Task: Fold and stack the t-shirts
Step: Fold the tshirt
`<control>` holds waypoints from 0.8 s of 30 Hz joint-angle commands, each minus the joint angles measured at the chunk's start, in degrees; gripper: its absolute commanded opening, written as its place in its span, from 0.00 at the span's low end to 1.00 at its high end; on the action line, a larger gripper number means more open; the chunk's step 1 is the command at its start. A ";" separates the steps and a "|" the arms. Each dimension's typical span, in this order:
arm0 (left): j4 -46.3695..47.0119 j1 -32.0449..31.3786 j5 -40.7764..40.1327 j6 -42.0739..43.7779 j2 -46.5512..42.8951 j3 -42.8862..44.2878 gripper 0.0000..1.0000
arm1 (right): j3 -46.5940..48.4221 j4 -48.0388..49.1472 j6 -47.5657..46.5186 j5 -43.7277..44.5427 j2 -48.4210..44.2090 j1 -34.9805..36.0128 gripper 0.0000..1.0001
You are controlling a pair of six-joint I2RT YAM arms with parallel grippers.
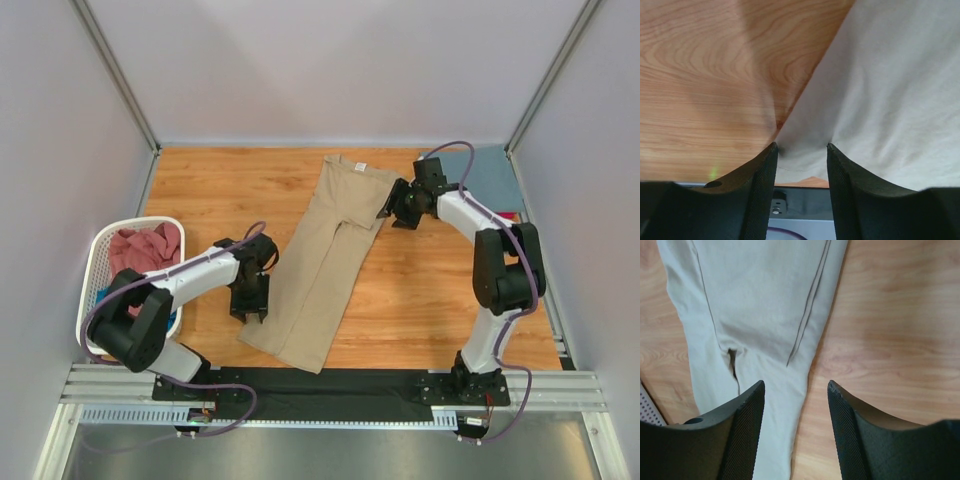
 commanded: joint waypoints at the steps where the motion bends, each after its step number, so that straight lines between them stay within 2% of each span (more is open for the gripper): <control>1: -1.20 0.35 -2.41 -0.82 2.05 0.98 0.51 | 5.12 6.21 0.82 2.83 3.88 -1.27 0.55; 4: -1.20 0.35 -4.25 -2.40 2.32 0.11 0.49 | 8.20 9.02 1.97 3.62 9.49 -2.32 0.54; 7: 0.29 0.35 -2.24 -3.02 3.20 -1.39 0.36 | 12.76 9.65 2.50 5.82 14.58 -3.20 0.50; 9: 1.08 0.35 -0.05 -3.19 4.51 -2.18 0.33 | 16.18 9.82 2.85 6.35 16.97 -4.08 0.49; 17: 2.58 0.35 2.86 -6.09 2.94 -4.38 0.33 | 27.26 11.06 3.56 4.33 27.70 -6.01 0.41; 24: 6.88 0.26 12.87 -11.53 0.04 -7.89 0.34 | 40.80 8.95 2.59 0.55 36.58 -7.33 0.38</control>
